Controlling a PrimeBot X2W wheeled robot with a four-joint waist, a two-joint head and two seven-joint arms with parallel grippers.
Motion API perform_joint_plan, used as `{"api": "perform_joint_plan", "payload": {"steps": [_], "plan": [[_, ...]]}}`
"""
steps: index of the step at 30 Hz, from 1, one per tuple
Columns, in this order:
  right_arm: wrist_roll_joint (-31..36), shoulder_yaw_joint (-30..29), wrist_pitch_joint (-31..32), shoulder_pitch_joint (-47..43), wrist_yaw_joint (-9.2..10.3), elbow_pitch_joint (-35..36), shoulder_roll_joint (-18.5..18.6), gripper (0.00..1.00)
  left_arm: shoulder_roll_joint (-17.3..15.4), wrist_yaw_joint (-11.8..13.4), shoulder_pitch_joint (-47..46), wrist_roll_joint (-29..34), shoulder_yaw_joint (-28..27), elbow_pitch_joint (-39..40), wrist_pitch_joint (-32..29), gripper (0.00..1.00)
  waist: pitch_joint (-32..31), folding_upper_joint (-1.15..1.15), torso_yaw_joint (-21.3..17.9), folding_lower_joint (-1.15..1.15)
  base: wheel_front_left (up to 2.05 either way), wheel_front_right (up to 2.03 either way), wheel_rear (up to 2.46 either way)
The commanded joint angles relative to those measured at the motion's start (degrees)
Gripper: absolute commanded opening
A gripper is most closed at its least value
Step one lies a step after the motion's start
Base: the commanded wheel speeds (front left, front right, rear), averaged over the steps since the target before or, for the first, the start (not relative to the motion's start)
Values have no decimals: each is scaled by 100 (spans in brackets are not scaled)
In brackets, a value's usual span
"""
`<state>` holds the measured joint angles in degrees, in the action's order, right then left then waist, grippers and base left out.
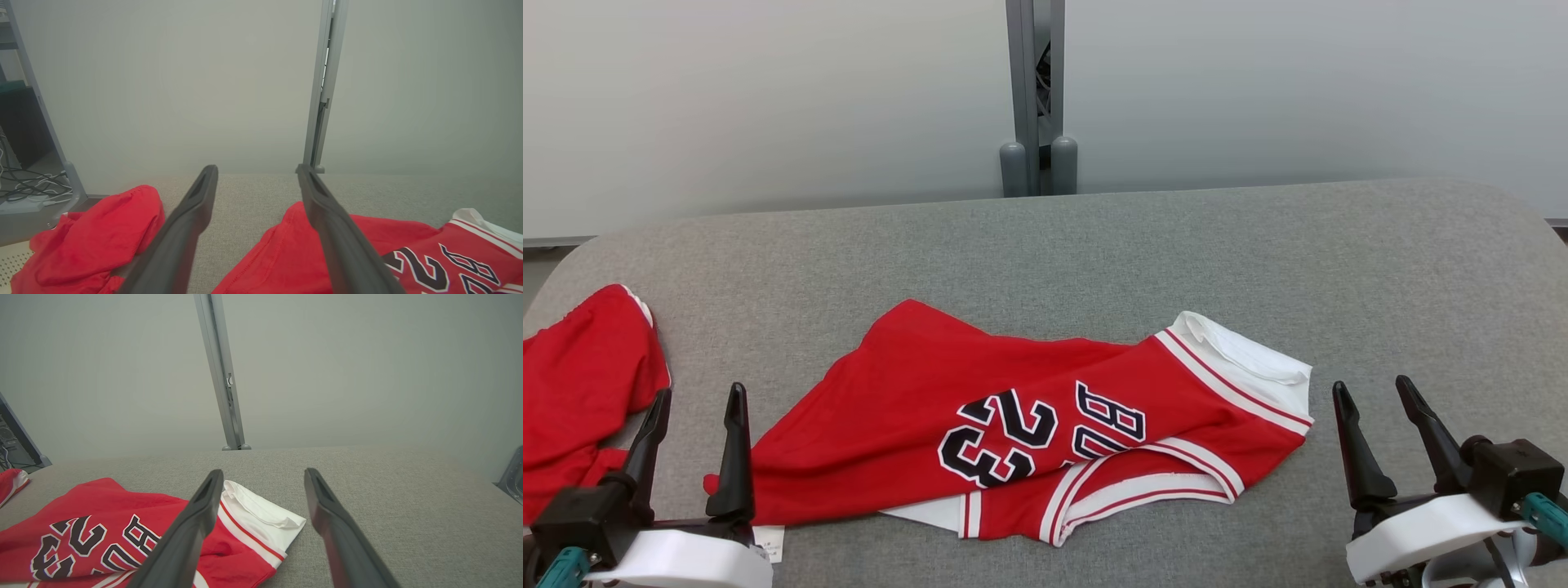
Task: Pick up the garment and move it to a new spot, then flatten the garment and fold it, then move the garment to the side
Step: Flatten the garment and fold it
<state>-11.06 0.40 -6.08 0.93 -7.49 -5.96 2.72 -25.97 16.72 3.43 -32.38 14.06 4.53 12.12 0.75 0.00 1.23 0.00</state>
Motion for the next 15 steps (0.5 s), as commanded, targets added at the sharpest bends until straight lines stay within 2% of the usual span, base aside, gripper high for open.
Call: {"api": "perform_joint_plan", "payload": {"steps": [1, 5, 14, 15], "plan": [[-25, -2, -6, 55, -1, 13, 38, 100, -4, 53, 47, -13, 4, 12, -3, 100, 8, 0, 12, 0, 0, 0, 0], [41, 263, 69, 98, -1, 28, 30, 100, 8, 69, -13, -8, 19, 39, -19, 100, 70, 0, 46, 0, 0, 0, 0], [1, 2266, 524, 299, 0, -381, 65, 100, 80, 62, -272, 58, 146, 24, -22, 100, 395, 0, 248, 0, 0, 0, 0], [1, 2266, 524, 299, 0, -381, 65, 100, 80, 62, -272, 58, 146, 24, -22, 100, 395, 0, 248, 0, 0, 0, 0]]}}
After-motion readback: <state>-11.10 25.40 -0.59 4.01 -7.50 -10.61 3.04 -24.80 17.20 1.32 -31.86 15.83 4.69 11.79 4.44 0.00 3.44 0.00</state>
